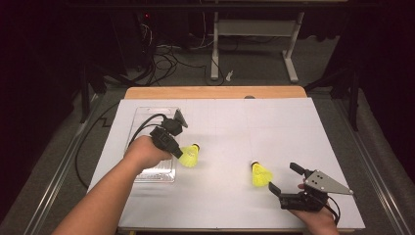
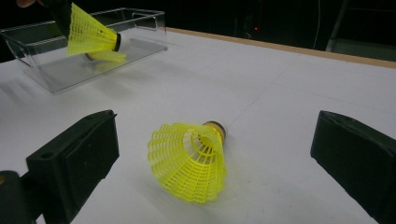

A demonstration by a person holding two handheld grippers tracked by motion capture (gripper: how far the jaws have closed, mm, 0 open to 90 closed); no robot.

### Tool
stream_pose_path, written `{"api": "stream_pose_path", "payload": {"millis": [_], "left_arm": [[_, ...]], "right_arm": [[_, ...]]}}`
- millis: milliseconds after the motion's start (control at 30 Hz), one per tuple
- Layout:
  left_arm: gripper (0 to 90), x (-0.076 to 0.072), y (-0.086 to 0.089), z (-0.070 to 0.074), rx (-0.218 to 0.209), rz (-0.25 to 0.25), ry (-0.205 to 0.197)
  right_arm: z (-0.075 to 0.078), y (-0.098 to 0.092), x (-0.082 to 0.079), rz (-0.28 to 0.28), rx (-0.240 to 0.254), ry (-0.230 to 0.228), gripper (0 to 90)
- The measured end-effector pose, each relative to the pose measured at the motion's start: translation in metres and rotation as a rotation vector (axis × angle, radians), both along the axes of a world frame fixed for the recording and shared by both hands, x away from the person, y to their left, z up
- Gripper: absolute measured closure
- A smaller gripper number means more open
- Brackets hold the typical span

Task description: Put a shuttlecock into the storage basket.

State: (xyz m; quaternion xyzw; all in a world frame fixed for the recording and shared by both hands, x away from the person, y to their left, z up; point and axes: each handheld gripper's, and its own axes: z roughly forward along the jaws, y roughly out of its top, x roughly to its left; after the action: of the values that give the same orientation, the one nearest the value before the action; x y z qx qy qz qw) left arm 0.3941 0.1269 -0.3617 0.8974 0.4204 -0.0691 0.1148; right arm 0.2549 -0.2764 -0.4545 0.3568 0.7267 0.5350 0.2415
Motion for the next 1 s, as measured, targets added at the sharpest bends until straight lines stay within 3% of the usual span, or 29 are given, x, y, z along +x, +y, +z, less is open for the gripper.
{"api": "stream_pose_path", "payload": {"millis": [633, 1000], "left_arm": [[89.2, -0.005, 0.021, 0.038, -0.025, 0.021, -0.02], [89.2, -0.004, 0.041, 0.05, -0.033, 0.062, -0.029]], "right_arm": [[0.0, 0.001, 0.0, 0.002, -0.002, 0.0, 1.7], [0.0, 0.002, 0.0, 0.002, -0.004, 0.0, 1.7]]}}
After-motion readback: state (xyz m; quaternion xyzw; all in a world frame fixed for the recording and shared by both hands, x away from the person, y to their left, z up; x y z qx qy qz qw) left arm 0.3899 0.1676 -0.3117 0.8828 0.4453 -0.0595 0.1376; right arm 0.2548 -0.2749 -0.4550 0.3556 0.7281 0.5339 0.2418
